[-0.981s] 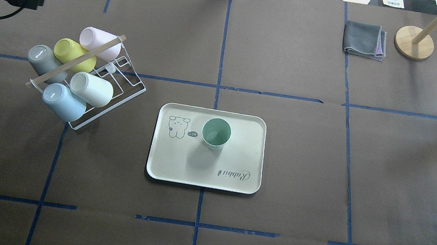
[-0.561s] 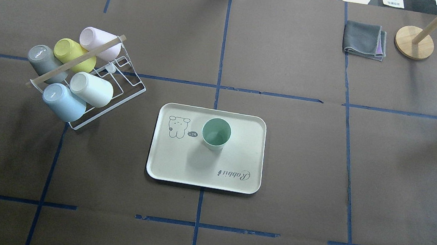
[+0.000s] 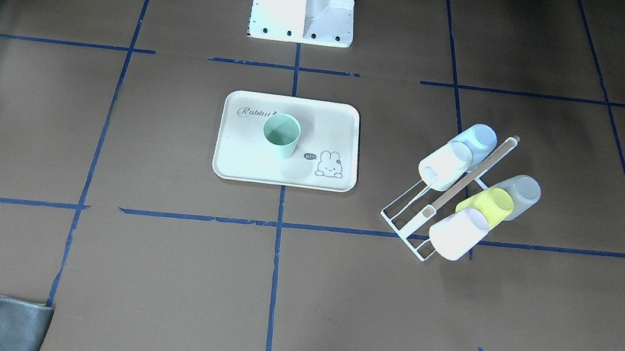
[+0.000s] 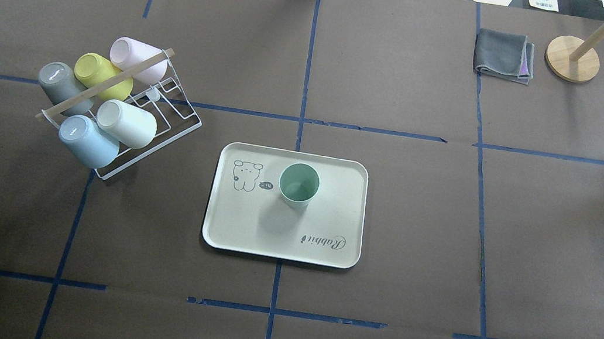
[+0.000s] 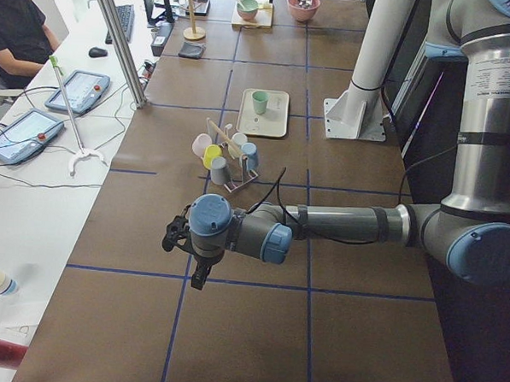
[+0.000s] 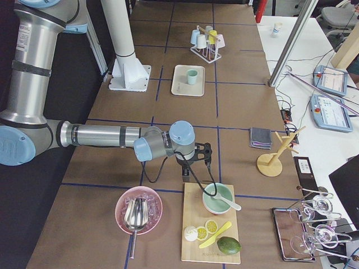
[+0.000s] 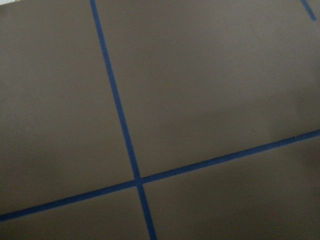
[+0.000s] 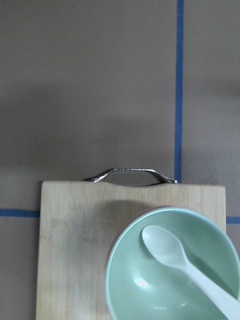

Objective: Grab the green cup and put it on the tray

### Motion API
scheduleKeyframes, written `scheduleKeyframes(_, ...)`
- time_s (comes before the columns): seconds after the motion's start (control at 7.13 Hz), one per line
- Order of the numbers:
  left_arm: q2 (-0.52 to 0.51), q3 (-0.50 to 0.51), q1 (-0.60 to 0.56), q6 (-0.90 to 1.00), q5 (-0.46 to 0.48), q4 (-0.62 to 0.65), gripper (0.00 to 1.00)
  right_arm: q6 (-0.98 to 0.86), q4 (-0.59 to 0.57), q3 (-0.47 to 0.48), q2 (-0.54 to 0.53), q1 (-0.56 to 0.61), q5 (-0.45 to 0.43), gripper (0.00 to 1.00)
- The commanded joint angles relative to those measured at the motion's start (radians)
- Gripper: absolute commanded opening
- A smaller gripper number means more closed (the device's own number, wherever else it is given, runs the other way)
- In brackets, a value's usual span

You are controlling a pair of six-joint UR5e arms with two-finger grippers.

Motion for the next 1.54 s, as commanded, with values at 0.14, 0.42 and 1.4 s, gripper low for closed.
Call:
scheduleKeyframes(0.14,0.029,-0.095,-0.005,0.020,-0.001,0.238,1.00,-0.279,-0.241,-0.010,0.045,0.089,-0.018,0.99)
scheduleKeyframes(0.42,0.037,-0.221,-0.006,-0.062,0.010,0.414,1.00,-0.279,-0.245,-0.009,0.053,0.087,-0.022,0.99)
scheduleKeyframes(1.4,0.089,-0.264,-0.003,-0.061,0.008,0.383,1.00,-0.316,-0.318,0.019,0.053,0.064,-0.006,0.99)
